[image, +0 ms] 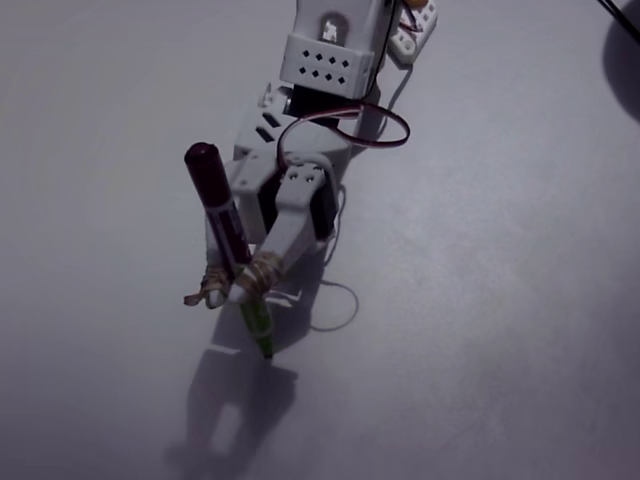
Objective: Draw the capital letter X with the green marker.
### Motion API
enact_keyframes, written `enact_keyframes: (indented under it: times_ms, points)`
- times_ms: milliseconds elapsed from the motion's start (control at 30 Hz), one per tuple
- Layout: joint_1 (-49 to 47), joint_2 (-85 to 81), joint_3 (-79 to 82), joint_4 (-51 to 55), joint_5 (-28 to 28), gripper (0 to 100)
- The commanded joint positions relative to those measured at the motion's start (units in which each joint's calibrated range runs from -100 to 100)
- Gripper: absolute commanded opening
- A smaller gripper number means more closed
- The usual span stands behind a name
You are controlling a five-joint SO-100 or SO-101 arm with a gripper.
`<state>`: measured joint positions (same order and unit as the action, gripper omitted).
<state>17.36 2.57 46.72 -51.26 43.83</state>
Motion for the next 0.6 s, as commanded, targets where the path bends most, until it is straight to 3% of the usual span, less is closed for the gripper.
enact_keyframes:
  times_ms: [0,133,567]
  points:
    - [0.5,6.7,0.3,-10.1,1.6,1]
    - [0.8,15.8,-2.7,-15.9,2.6,1]
    - [0.8,24.5,-2.8,-10.3,4.0,1]
